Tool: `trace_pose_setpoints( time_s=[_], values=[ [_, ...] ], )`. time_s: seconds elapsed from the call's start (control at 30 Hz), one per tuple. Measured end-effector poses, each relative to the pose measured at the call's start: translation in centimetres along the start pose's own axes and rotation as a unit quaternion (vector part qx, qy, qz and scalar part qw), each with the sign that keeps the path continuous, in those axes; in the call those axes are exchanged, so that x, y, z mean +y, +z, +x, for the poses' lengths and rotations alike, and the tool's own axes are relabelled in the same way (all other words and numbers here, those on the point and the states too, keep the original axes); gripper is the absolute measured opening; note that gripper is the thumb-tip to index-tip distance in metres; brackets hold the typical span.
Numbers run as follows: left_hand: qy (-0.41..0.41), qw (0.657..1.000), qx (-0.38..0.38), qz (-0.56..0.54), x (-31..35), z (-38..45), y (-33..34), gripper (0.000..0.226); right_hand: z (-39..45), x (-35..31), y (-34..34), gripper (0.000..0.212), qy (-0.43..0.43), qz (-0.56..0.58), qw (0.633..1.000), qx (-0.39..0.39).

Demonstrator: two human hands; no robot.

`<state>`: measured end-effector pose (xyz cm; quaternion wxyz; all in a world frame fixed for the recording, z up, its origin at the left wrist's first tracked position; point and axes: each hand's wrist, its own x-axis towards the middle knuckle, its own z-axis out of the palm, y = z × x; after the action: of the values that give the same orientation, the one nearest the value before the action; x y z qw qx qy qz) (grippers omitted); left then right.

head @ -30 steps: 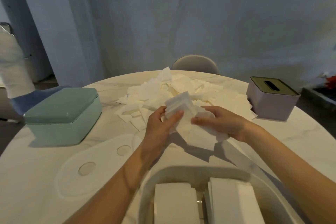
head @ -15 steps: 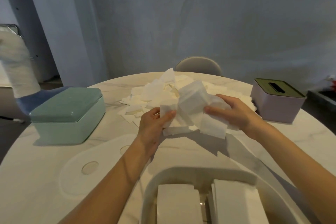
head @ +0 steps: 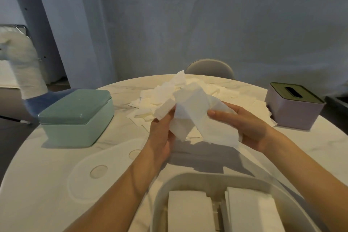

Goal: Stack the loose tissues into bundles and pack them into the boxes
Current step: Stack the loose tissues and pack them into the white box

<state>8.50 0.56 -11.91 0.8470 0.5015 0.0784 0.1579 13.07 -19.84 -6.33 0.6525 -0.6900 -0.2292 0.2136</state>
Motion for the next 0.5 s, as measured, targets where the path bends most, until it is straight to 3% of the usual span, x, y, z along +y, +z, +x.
trace_pose_setpoints(
  time_s=[0.13,0.33,0.4,0.5],
  values=[
    [-0.054,0.996,-0.026,-0.063,0.4,-0.4,0.7,0.024,-0.2,0.2,0.9,0.05,-0.009,0.037,0.999,-0.027],
    [-0.166,0.97,-0.039,-0.174,0.1,-0.5,1.6,0.046,-0.5,-0.2,1.9,0.038,-0.052,0.139,0.988,-0.039],
    [-0.155,0.975,-0.041,-0.155,0.1,-0.8,2.1,0.043,-0.5,-0.3,2.1,0.038,-0.04,0.12,0.991,-0.031],
    [-0.117,0.981,-0.048,-0.147,0.0,-1.4,2.5,0.042,-0.2,0.9,2.1,0.037,0.005,-0.032,0.999,-0.011]
  ],
)
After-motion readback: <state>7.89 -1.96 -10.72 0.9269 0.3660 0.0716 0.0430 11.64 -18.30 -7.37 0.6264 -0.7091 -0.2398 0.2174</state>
